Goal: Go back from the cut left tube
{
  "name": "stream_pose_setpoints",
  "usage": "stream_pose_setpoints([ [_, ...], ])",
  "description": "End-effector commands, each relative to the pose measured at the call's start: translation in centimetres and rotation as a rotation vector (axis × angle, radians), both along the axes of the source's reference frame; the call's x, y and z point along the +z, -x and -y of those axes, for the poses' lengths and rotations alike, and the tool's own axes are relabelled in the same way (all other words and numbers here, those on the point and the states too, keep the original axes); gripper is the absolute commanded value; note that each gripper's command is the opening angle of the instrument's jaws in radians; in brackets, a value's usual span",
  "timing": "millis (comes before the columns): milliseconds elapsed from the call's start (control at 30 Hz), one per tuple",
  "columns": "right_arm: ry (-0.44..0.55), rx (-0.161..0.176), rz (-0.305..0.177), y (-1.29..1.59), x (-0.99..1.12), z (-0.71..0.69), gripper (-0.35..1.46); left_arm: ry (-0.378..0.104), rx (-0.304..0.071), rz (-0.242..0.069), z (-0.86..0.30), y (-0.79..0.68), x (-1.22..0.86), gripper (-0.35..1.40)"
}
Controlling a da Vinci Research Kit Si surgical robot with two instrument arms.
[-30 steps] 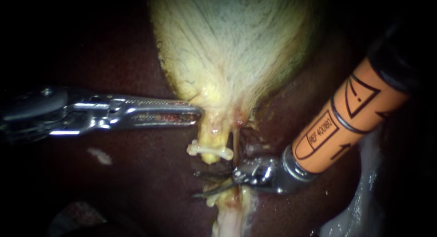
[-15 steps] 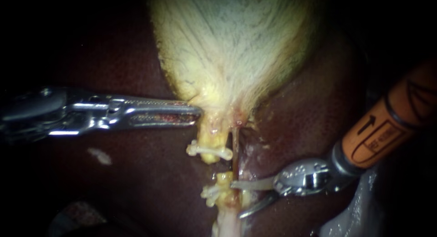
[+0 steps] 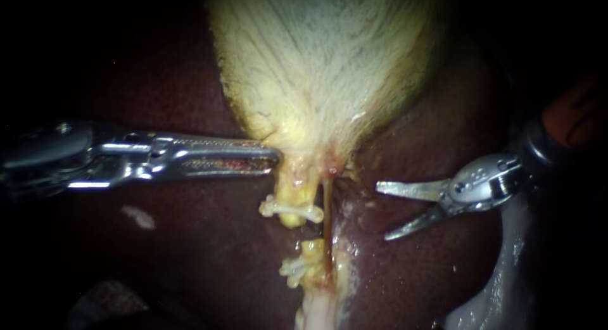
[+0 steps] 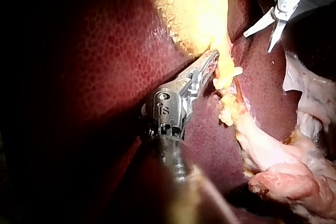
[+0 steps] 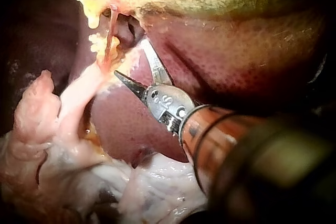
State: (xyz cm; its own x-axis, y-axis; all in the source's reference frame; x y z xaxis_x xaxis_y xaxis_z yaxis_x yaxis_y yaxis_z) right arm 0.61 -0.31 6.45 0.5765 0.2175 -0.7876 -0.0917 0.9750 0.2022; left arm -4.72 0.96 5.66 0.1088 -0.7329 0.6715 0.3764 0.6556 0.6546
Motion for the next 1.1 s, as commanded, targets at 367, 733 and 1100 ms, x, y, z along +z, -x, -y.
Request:
stream_pose_setpoints([
  [367,-0.005,-0.023,-0.011,0.02,0.02,0.01,1.43,0.01,0.002,-0.001,0.1,0.17,0.18,-0.35],
  [733,0.008,-0.035,-0.015,0.0,0.01,0.02,1.43,0.013,0.012,-0.006,0.14,0.38,0.34,-0.35],
  [1100,0.011,-0.04,-0.017,-0.02,0.0,0.02,1.43,0.014,0.015,-0.004,0.17,0.43,0.34,-0.35],
])
